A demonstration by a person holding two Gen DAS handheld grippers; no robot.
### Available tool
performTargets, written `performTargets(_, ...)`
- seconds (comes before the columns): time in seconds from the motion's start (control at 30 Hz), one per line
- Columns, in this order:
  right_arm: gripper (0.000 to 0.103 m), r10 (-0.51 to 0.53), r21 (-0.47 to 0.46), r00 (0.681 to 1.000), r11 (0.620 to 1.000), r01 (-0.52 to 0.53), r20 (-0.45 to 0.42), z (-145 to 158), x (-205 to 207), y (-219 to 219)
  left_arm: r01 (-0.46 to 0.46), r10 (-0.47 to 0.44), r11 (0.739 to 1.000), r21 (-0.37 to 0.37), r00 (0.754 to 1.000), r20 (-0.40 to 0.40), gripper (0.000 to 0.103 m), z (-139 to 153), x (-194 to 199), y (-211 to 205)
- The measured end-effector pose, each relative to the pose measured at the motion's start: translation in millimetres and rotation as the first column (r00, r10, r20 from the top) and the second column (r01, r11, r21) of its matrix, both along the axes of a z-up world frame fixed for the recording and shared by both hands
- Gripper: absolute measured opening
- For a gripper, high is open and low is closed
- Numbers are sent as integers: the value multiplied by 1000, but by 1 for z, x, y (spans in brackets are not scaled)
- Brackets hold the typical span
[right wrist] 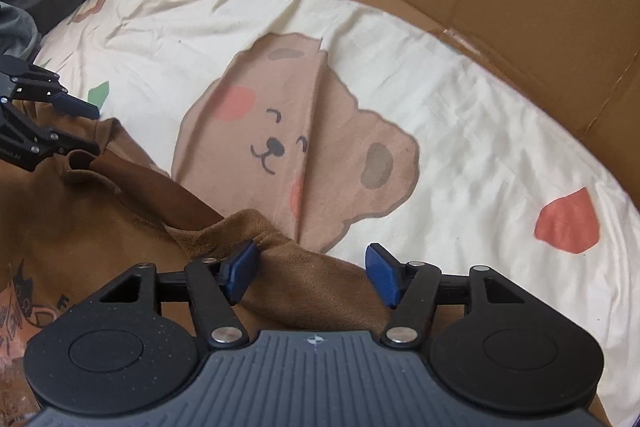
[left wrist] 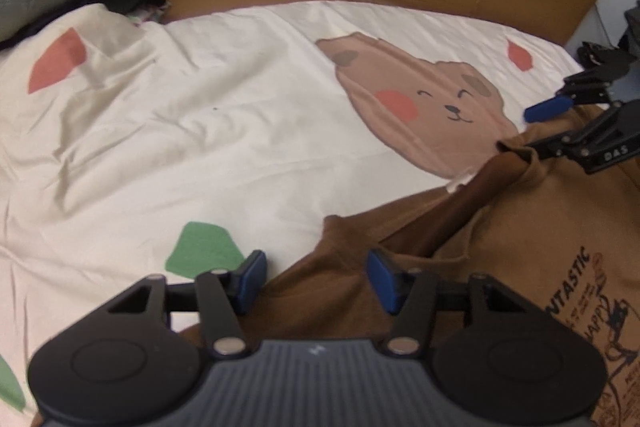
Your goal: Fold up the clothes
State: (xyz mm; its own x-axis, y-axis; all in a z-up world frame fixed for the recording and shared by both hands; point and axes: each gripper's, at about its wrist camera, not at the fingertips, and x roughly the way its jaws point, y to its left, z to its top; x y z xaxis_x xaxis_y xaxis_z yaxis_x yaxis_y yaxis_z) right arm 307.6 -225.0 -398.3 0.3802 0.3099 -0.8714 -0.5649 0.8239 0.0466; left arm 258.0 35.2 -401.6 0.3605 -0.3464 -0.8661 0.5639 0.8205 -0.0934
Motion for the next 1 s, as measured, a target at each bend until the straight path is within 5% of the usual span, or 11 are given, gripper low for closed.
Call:
performTargets(0.07, 66, 17, -8, 999, 1000, -17, -36, -1, 0, 0, 12, -13, 1000, -20, 1000, -16, 46, 1, -1, 1)
performTargets(0.13, 63, 50, -24, 996, 998, -52, -73, -4, -1, 1, 26, -27, 999, -35, 999, -22, 23, 3, -2, 1)
performTargets(0.2, 43, 68, -17, 995, 997, -70, -73, -2, -5, 1, 39, -39, 999, -34, 999, -8, 12, 6, -5, 0)
performTargets(0.3, 18, 51, 0, 997, 999, -51, -53, 8, -8, -1, 12, -10, 998, -58, 1000, 26, 7, 17, -6, 5)
performTargets(0.67, 0, -32, 50, 984, 998, 23, 175, 64, -1, -8, -74, 100, 988, -133, 975, 198, 6, 61, 14, 21)
performTargets(0.8, 0, -74, 41, 972, 997, 67, 223, 63, 16, -7, -95, 117, 988, -124, 977, 181, 7, 53, 31, 18)
performTargets(1.0, 2, -133, 8, 972, 991, 134, 192, 45, 36, -14, -161, 176, 982, -97, 969, 171, 27, 45, 41, 22)
